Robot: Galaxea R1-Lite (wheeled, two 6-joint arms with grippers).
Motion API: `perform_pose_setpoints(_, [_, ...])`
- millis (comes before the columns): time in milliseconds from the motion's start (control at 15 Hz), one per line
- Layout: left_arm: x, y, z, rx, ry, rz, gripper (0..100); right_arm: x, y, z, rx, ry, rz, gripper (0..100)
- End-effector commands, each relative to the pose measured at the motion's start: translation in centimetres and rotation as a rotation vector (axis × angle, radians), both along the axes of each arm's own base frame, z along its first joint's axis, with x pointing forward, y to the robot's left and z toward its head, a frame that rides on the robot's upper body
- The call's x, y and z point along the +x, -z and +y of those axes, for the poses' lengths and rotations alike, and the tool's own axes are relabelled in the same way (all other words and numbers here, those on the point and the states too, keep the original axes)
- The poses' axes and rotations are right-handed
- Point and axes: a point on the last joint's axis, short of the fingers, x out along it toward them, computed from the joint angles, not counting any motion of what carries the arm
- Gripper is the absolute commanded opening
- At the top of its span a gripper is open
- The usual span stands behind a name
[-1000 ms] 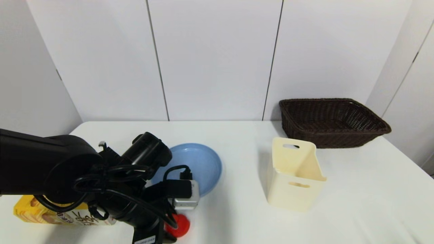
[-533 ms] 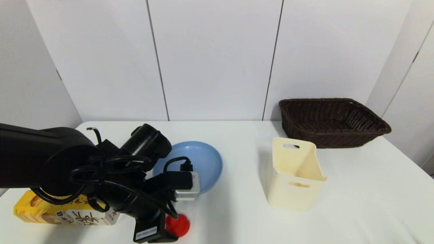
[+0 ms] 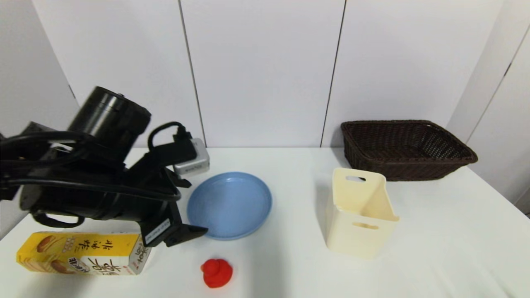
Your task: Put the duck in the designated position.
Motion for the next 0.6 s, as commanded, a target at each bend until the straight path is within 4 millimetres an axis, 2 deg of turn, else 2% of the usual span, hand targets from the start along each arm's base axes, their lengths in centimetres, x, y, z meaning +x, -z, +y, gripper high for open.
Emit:
perform_pose_setpoints(67, [-4.0, -6.0, 5.4, -0.106, -0.362, -0.301, 100, 0.1, 0.2, 0.0, 0.000, 0.000, 0.009, 100])
perform_pose_setpoints(200, [-5.6, -8.3, 8.1, -0.176, -0.480, -0.470, 100, 0.1, 0.2, 0.0, 0.000, 0.000, 0.010, 100])
perform_pose_setpoints(267, [-7.2, -9.1, 10.1, -0.197, -0.579, -0.544, 100, 0.1, 0.2, 0.0, 0.000, 0.000, 0.010, 100])
perform_pose_setpoints(333, [-8.5, -9.4, 11.1, -0.217, -0.621, -0.583, 100, 0.1, 0.2, 0.0, 0.000, 0.000, 0.010, 100])
perform_pose_setpoints(467, [-12.7, -8.8, 12.7, -0.328, -0.655, -0.639, 100, 0.1, 0.2, 0.0, 0.000, 0.000, 0.010, 100])
perform_pose_setpoints(600, [-16.5, -6.9, 12.6, -0.458, -0.633, -0.614, 100, 0.1, 0.2, 0.0, 0.000, 0.000, 0.010, 100])
